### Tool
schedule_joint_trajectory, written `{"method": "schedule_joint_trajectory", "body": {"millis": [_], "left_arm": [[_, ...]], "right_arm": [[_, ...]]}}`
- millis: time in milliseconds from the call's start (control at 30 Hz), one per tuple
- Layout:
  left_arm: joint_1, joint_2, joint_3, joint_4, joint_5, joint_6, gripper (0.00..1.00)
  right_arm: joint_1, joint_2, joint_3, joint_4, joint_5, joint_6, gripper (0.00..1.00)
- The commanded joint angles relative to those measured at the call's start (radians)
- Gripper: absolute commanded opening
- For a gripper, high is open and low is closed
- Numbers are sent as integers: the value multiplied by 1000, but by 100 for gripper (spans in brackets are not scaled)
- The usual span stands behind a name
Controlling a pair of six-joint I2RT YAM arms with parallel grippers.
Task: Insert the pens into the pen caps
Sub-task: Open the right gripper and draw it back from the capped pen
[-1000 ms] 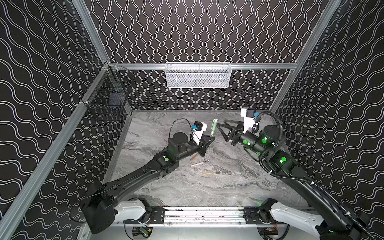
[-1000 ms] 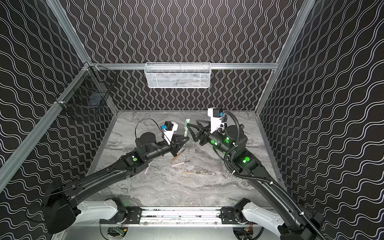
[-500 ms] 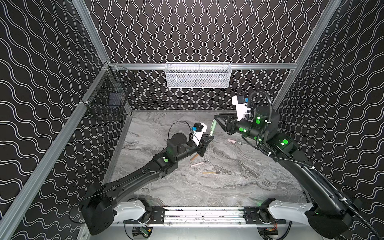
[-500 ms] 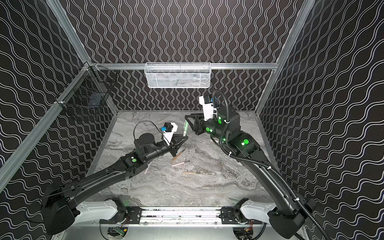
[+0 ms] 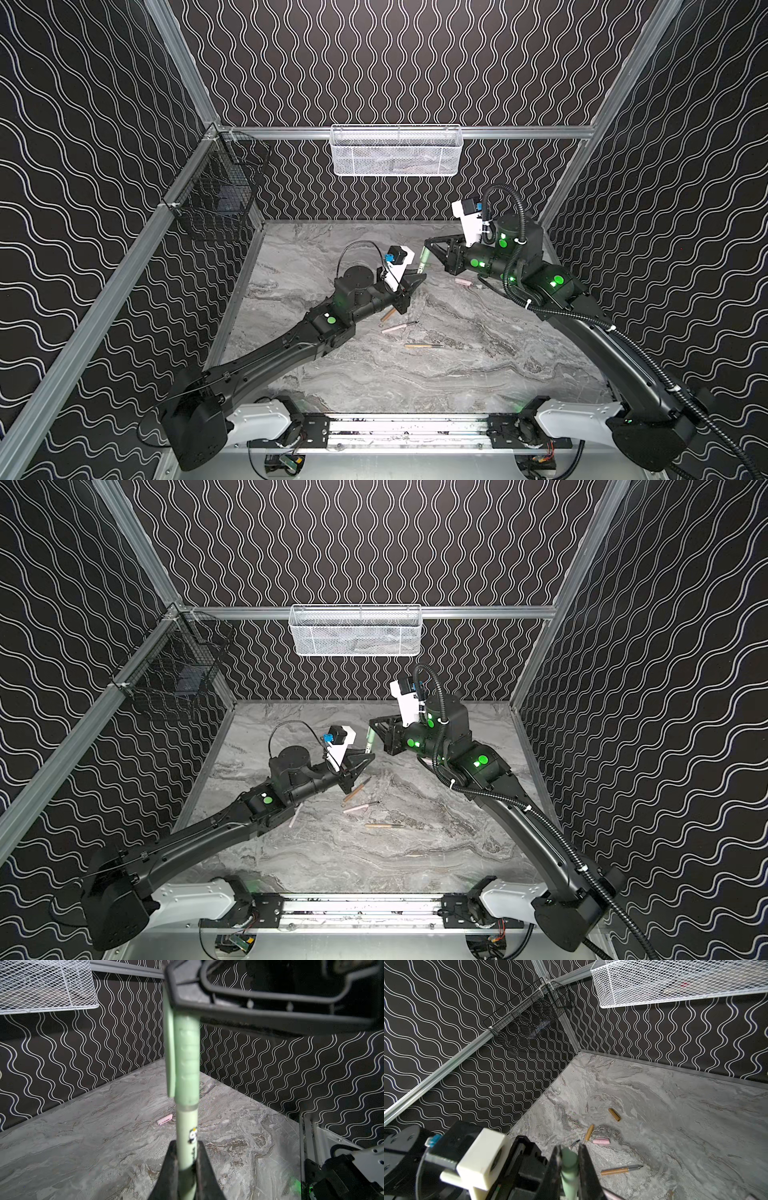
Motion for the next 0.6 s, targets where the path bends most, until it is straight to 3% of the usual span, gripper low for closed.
{"method": "schedule_joint_trajectory", "body": {"millis": [0,567], "left_arm": [[2,-7,35,93,-2,-22,0],[4,-1,256,182,-52,-49,0]], "right_arm": [[5,1,-15,-5,-81,19,5],[11,-29,-101,-44,-73,-13,5]]}}
